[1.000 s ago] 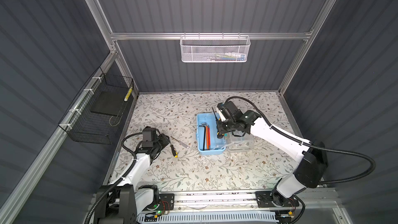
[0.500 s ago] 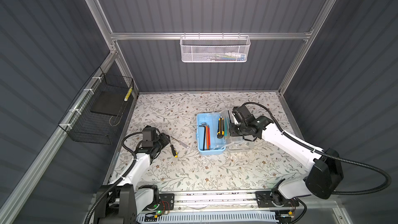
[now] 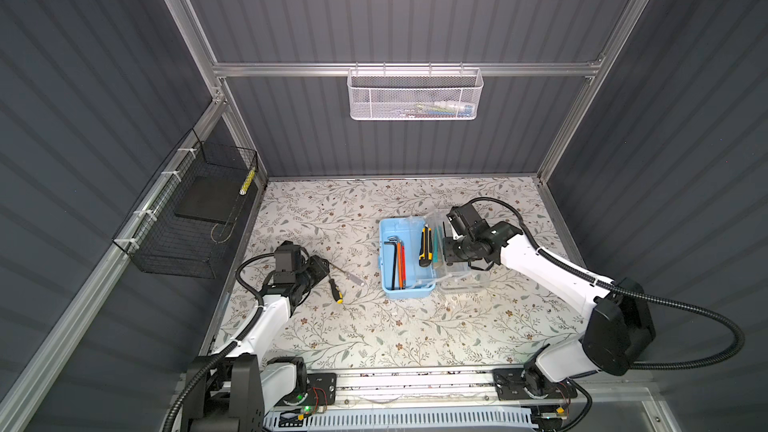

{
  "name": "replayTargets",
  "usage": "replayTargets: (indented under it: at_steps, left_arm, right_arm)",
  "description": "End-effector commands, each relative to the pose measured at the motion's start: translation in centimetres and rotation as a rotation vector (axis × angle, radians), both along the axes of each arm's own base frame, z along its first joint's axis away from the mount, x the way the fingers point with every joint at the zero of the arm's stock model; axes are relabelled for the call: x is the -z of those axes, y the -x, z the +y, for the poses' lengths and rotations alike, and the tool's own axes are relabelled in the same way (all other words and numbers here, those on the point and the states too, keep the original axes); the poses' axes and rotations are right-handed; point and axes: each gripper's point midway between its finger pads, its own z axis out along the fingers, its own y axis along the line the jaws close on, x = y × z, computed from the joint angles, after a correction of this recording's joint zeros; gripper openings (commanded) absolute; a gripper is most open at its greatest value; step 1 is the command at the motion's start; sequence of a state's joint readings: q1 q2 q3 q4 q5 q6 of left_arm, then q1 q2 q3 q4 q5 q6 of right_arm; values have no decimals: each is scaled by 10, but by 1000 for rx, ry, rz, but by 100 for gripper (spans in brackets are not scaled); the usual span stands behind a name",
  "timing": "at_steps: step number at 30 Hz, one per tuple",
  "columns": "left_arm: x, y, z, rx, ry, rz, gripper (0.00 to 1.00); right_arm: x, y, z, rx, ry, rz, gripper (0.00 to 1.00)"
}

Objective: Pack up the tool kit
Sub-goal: 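Lift the wooden-handled screwdriver with the right gripper and place it in the clear compartment, then open the right gripper and move it over the clear-handled screwdriver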

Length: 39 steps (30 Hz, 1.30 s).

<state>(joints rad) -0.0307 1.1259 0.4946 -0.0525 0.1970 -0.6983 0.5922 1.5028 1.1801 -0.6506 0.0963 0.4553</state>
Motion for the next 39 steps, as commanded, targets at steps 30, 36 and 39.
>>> replayTargets:
  at_steps: [30,36,39]
  left_arm:
    - [-19,20,-8,90,-8,5,48]
    - [-12,29,-4,70,-24,22,49]
    - [-10,29,-9,79,14,0,49]
  right_arm:
    - [-42,21,213,-500,-161,-88,37]
    - [-9,27,256,-627,-98,-19,30]
    - [6,26,271,-663,-60,-3,30]
